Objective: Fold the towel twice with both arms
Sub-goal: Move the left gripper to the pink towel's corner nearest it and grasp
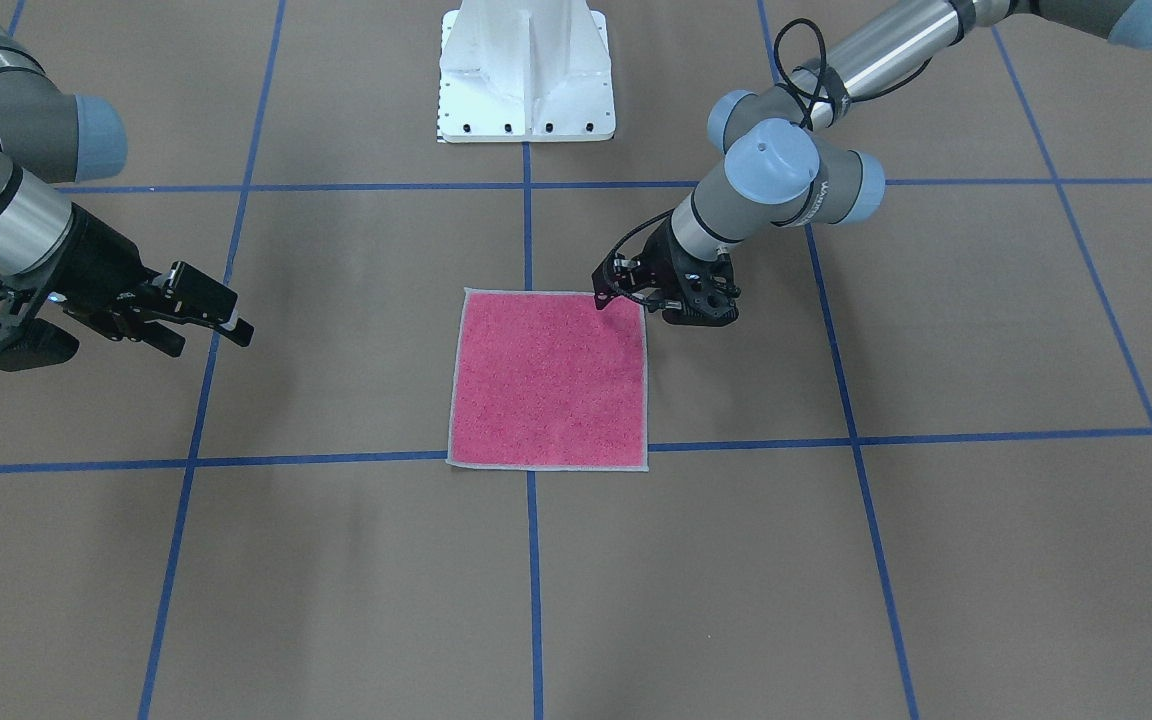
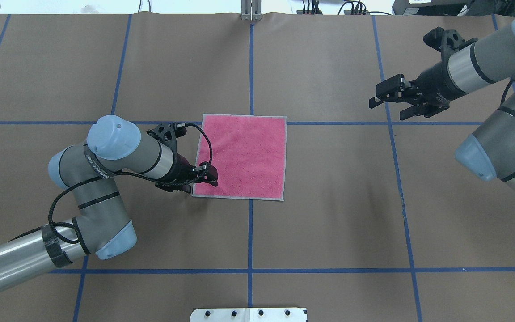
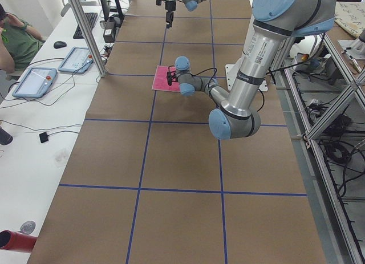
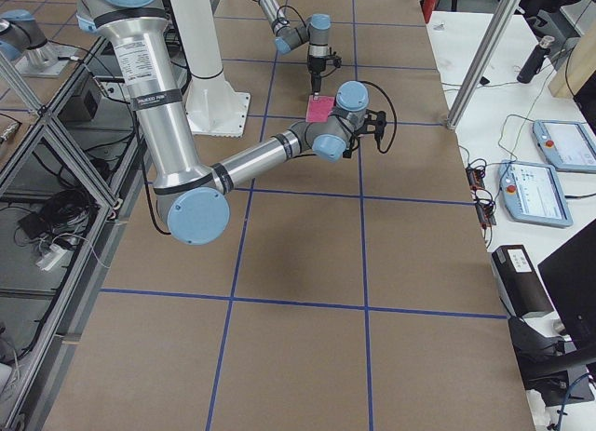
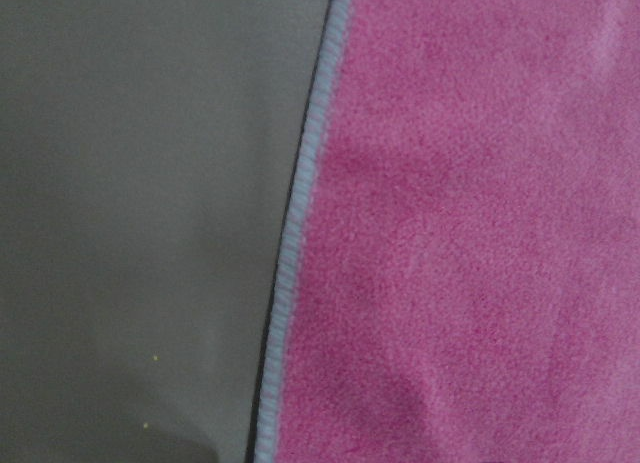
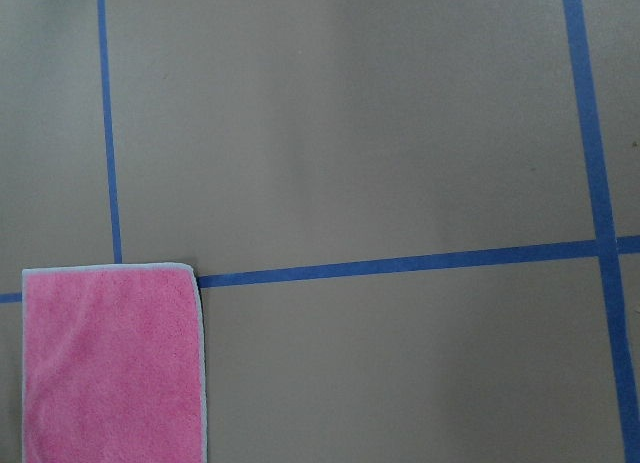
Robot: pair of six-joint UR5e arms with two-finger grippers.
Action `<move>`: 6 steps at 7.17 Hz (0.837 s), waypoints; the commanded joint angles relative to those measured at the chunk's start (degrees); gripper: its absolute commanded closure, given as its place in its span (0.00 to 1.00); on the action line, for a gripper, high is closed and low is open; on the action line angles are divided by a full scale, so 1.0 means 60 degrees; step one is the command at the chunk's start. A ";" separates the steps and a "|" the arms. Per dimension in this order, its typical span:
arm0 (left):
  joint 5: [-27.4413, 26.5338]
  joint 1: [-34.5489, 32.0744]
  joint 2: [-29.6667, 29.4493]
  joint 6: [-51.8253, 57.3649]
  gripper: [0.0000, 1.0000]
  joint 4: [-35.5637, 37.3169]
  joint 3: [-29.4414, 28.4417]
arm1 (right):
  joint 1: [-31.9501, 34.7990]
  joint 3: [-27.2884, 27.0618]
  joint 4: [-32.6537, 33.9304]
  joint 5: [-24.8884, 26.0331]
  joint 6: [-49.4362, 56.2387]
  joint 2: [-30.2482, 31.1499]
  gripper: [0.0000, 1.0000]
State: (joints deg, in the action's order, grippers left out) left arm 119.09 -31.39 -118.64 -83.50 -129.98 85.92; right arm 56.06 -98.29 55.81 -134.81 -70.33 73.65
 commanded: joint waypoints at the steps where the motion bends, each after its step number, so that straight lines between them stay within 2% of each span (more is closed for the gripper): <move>1: 0.0000 0.0002 -0.0032 0.0000 0.36 -0.0002 0.0007 | 0.0002 -0.0010 0.0000 -0.0002 0.0004 0.0000 0.01; 4: 0.0015 0.0002 -0.0032 -0.0088 0.61 -0.0002 0.0021 | 0.0002 -0.0010 0.0000 -0.0017 0.0004 0.0014 0.01; 6: 0.0015 0.0002 -0.0003 -0.0088 0.96 -0.0002 0.0094 | -0.0042 -0.0010 0.0000 -0.0002 -0.0069 0.0000 0.01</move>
State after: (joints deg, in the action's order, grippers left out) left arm 119.14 -31.38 -118.75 -84.03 -129.99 86.19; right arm 56.01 -98.33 55.81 -134.85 -70.41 73.71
